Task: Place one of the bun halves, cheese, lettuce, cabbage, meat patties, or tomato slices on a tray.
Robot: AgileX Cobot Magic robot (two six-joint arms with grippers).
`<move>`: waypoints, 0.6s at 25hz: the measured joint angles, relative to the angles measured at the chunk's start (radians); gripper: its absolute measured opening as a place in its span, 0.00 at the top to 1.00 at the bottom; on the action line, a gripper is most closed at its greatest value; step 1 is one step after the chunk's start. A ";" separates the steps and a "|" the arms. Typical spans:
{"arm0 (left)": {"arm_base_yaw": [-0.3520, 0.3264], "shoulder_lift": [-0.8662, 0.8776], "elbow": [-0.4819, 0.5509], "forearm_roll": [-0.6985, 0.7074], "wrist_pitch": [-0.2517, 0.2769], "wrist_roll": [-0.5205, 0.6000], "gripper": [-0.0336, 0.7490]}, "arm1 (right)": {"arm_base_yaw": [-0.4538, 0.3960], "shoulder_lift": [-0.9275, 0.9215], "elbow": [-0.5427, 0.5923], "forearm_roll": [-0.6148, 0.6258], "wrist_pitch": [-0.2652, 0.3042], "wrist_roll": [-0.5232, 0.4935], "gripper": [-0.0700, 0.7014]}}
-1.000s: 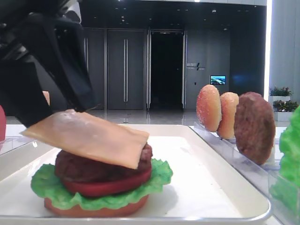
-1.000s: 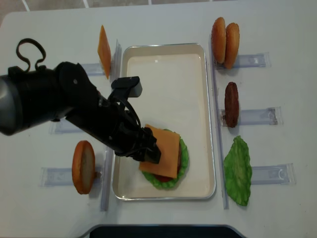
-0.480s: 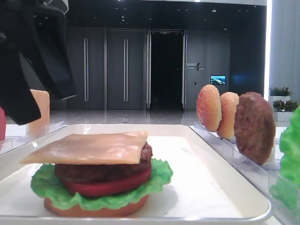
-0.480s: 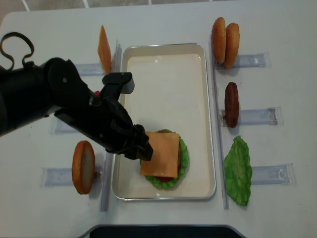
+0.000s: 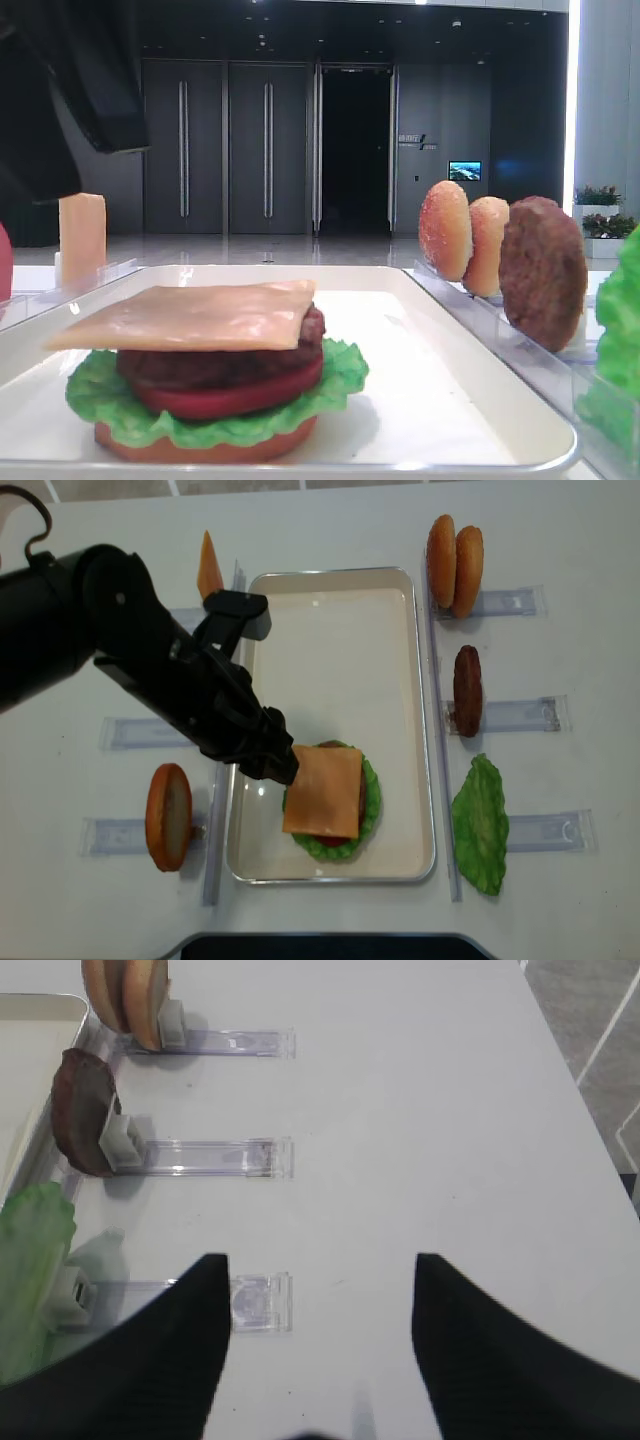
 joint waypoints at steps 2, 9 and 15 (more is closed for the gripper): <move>0.000 0.000 -0.039 0.040 0.047 -0.026 0.42 | 0.000 0.000 0.000 0.000 0.000 0.000 0.37; 0.000 0.000 -0.182 0.195 0.219 -0.140 0.42 | 0.000 0.000 0.000 0.000 0.000 0.000 0.37; 0.000 0.000 -0.298 0.286 0.350 -0.212 0.42 | 0.000 0.000 0.000 0.000 0.000 0.000 0.37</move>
